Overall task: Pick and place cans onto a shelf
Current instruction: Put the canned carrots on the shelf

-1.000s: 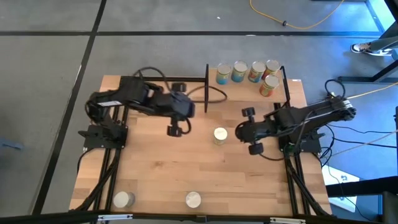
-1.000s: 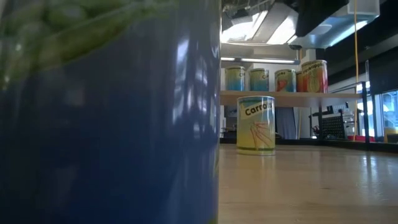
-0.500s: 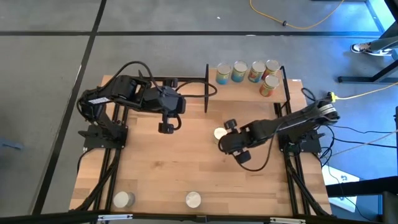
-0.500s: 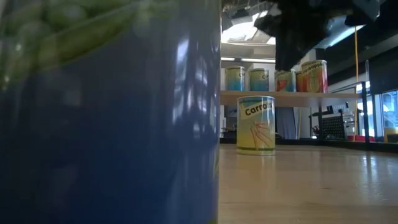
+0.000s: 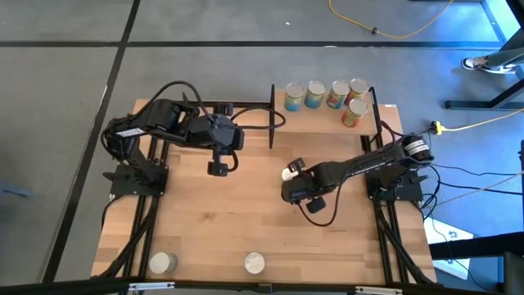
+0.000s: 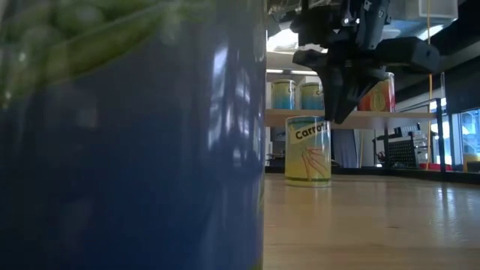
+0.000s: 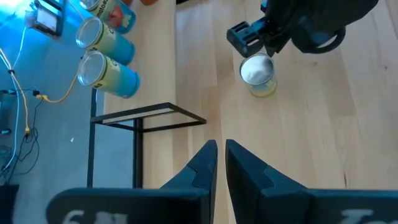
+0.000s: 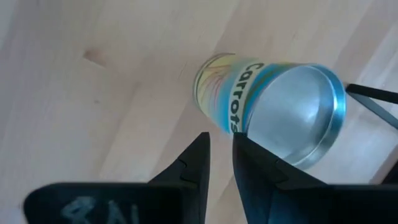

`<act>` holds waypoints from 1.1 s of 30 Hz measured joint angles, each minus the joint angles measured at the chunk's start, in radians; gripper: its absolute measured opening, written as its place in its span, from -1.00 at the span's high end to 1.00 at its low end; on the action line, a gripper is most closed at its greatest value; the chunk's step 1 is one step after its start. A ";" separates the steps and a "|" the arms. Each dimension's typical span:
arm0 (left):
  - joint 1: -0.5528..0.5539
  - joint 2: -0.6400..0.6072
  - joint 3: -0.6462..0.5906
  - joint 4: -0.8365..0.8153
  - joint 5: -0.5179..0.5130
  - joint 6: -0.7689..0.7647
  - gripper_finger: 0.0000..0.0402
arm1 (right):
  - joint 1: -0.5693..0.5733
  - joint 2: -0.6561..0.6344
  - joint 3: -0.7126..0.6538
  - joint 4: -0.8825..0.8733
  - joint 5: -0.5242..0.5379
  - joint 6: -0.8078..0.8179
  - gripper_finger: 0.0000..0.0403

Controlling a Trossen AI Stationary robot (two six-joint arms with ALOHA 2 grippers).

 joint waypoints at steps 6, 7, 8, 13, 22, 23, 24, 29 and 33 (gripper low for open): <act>0.000 0.000 0.000 0.000 0.000 0.000 0.87 | 0.011 -0.027 0.000 -0.002 0.010 0.000 0.64; 0.000 0.000 0.000 0.000 0.000 0.000 0.87 | 0.013 -0.032 0.000 -0.002 0.026 0.000 0.64; 0.000 0.000 0.000 0.000 0.000 0.000 0.87 | 0.017 -0.036 0.000 -0.001 0.042 0.000 0.64; 0.000 0.000 0.000 0.000 0.000 0.000 0.87 | 0.016 -0.038 0.000 -0.001 0.045 0.001 0.64; 0.000 0.000 0.000 0.000 0.002 0.000 0.87 | -0.025 -0.031 0.000 0.017 0.034 0.000 0.64; 0.000 0.000 0.000 0.000 0.006 0.000 0.87 | -0.030 -0.031 0.000 0.017 0.019 0.000 0.64; 0.000 0.000 0.000 0.000 0.007 0.000 0.87 | -0.035 -0.031 0.000 0.017 -0.002 0.000 0.64; 0.000 0.000 0.000 0.000 0.008 0.000 0.87 | -0.039 -0.031 0.000 0.016 -0.035 0.000 0.64; 0.000 0.000 0.000 0.000 0.008 0.000 0.87 | -0.039 -0.031 0.000 0.017 -0.036 0.000 0.64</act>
